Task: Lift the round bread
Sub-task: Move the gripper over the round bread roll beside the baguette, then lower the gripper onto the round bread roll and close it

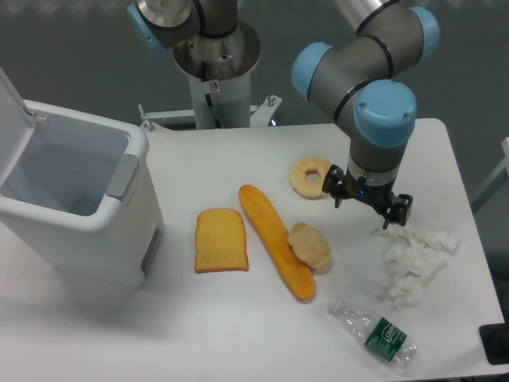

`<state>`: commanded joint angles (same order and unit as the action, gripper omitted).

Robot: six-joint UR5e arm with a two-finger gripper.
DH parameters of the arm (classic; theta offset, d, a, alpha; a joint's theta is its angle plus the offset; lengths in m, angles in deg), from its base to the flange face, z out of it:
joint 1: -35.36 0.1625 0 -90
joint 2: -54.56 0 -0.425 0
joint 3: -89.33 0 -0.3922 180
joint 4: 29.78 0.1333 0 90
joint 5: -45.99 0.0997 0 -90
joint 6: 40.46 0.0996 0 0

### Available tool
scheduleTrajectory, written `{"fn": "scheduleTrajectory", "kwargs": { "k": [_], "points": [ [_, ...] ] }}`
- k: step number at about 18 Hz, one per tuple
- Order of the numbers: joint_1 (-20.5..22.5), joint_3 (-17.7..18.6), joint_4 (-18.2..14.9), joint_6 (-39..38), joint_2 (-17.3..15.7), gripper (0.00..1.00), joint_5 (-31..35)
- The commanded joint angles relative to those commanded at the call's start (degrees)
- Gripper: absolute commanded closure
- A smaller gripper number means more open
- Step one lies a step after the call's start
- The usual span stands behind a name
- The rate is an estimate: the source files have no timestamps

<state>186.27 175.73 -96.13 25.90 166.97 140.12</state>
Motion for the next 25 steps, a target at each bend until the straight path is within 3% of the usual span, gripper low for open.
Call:
{"fn": "scheduleTrajectory", "kwargs": {
  "k": [5, 8, 16, 19, 25],
  "points": [
    [-0.44, 0.61, 0.09, -0.87, 0.35, 0.0, 0.0],
    [-0.97, 2.72, 1.58, -4.13, 0.44, 0.0, -0.09],
    [-1.32, 9.05, 1.76, -5.01, -0.53, 0.0, -8.6],
    [-2.11, 10.2, 1.67, -5.1, -0.53, 0.0, -8.7],
    [-2.55, 10.55, 4.56, -7.03, 2.45, 0.0, -8.53]
  ]
}}
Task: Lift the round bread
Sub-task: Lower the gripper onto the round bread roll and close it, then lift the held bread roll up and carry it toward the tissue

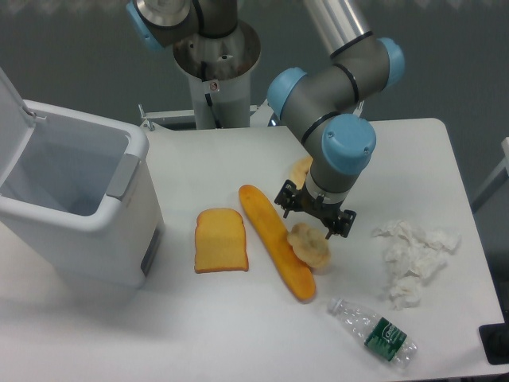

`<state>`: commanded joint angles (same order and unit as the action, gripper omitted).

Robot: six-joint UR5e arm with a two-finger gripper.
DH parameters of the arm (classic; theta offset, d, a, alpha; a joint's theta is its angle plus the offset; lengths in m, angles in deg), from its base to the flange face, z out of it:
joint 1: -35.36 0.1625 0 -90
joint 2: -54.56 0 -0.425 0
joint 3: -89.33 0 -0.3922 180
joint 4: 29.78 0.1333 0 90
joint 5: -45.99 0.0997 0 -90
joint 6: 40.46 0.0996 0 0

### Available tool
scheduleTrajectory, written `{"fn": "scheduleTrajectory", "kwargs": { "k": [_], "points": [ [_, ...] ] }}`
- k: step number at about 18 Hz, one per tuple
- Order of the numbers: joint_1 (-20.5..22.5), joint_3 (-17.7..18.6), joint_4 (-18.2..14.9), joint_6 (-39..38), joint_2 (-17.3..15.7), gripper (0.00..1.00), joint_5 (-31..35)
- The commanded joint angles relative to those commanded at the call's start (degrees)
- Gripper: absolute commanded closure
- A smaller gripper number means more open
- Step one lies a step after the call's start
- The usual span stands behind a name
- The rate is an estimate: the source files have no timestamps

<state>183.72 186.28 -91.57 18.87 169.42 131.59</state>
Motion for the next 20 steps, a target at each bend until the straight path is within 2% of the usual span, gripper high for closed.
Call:
{"fn": "scheduleTrajectory", "kwargs": {
  "k": [3, 8, 10, 11, 12, 13, 14, 15, 17, 20],
  "points": [
    [-0.09, -0.18, 1.58, -1.05, 1.41, 0.0, 0.09],
    [-0.61, -0.53, 2.03, -1.23, 2.73, 0.01, 0.18],
    [-0.62, -0.44, 1.94, -1.32, 2.73, 0.17, 0.18],
    [-0.62, -0.44, 1.94, -1.23, 2.64, 0.36, 0.09],
    [-0.62, -0.44, 1.94, -1.32, 2.47, 0.6, 0.09],
    [-0.53, -0.44, 1.94, -1.23, 2.29, 0.75, 0.09],
    [-0.53, -0.44, 1.85, -1.23, 2.12, 0.83, 0.17],
    [-0.44, -0.44, 1.85, -1.23, 2.03, 0.83, 0.18],
    [-0.18, -0.97, 1.85, -2.19, 1.42, 0.99, 0.26],
    [0.44, -1.58, 1.76, -5.62, 0.62, 1.0, 0.26]
  ]
}}
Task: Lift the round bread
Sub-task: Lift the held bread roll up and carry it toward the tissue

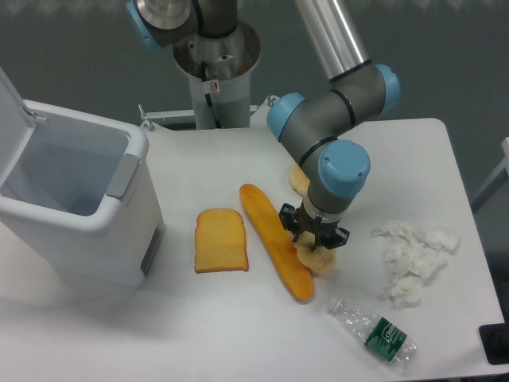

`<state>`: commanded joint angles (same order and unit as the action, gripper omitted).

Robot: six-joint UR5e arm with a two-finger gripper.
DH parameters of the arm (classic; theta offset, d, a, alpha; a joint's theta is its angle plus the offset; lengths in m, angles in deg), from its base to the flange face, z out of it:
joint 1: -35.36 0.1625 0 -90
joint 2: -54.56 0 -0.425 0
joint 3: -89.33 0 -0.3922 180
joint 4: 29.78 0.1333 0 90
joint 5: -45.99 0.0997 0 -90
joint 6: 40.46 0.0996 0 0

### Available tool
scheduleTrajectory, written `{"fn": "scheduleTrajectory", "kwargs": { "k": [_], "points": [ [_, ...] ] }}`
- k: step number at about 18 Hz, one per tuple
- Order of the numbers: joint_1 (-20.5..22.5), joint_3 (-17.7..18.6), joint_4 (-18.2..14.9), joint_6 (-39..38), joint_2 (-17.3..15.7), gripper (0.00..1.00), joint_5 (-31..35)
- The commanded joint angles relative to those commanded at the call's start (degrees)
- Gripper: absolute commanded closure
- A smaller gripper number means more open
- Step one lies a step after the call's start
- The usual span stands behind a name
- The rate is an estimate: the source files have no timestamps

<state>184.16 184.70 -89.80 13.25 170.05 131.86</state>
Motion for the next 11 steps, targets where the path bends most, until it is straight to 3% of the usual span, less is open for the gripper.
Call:
{"fn": "scheduleTrajectory", "kwargs": {
  "k": [8, 11],
  "points": [
    [2.81, -4.39, -0.79, 0.43, -3.34, 1.0, 0.09],
    [3.52, -7.9, -3.5, 0.52, -3.43, 1.0, 0.17]
  ]
}}
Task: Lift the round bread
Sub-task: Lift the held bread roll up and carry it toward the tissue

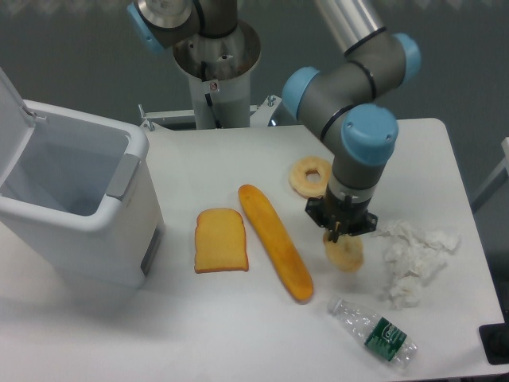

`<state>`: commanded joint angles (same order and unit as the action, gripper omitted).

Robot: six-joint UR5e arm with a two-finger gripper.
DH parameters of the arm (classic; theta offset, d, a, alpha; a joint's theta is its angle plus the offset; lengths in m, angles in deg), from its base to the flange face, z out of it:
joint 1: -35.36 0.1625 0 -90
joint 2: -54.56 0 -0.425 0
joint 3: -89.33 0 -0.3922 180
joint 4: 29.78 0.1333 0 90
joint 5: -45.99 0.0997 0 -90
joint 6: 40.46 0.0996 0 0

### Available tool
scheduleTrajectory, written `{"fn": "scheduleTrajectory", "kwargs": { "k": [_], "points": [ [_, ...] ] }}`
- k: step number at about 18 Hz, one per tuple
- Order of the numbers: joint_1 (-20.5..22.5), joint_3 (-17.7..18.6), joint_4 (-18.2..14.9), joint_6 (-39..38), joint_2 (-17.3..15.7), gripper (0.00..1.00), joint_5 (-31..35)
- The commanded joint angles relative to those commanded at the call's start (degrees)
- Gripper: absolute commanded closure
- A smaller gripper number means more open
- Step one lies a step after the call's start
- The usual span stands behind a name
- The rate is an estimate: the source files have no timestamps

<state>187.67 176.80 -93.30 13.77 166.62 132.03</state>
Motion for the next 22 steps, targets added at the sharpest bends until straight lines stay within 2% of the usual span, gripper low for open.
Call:
{"fn": "scheduleTrajectory", "kwargs": {
  "k": [2, 5, 7, 9, 12, 13, 17, 22],
  "points": [
    [0.62, -2.2, -2.12, 0.0, 0.0, 1.0, 0.26],
    [1.32, -4.84, -3.09, 0.96, 0.0, 1.0, 0.53],
    [2.29, -5.9, -3.62, 6.39, 0.0, 1.0, 2.1],
    [3.16, -8.87, -6.68, 9.48, 0.35, 1.0, 2.46],
    [3.78, -14.94, -13.97, 13.17, 1.58, 1.0, 3.16],
    [3.78, -15.91, -15.03, 14.84, 1.67, 1.0, 4.38],
    [3.7, -18.02, -15.92, 17.31, 2.11, 1.0, 5.98],
    [3.78, -21.55, -20.58, 19.95, 2.55, 1.0, 5.8]
  ]
}}
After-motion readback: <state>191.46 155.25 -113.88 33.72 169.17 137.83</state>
